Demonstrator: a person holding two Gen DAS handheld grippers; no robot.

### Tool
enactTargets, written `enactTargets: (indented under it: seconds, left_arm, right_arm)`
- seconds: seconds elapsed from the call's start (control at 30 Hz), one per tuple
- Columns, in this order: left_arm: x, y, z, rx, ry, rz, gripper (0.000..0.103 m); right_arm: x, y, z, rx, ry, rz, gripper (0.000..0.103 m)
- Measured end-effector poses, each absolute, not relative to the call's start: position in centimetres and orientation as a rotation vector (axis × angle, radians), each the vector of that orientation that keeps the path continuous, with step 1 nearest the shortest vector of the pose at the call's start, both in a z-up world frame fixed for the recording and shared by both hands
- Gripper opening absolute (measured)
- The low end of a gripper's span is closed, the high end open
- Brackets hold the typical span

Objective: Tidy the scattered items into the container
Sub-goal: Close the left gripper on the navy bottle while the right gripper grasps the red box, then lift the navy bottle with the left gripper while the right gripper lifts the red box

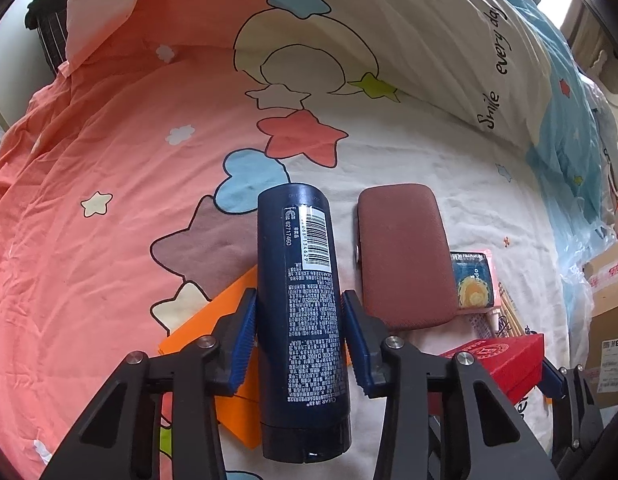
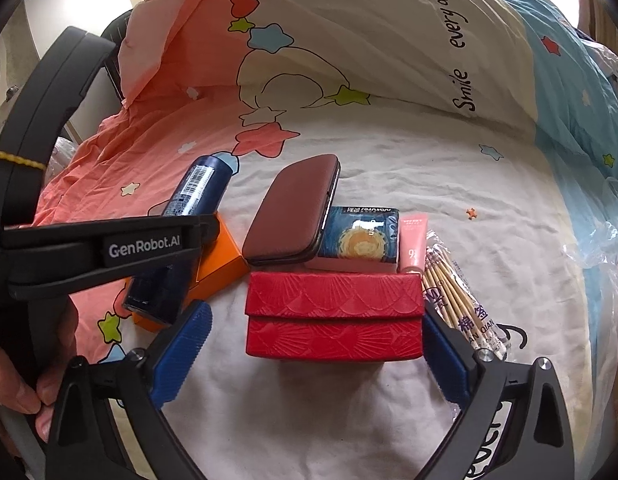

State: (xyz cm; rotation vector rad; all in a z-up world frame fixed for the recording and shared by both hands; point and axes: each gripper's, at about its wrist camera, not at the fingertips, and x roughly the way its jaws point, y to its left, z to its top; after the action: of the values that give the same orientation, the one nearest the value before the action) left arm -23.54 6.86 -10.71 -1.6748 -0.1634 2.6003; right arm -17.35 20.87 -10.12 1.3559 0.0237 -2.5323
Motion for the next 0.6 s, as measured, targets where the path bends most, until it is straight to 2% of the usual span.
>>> enactTargets:
  seconds: [0.6]
  left_arm:
    - [-19.5,5.6,-10.4,-1.674,-0.101,2.542,0.042]
  right_arm:
    - [-16.9,20.6,-9.7,1.347,0.032,-2.535,0.099]
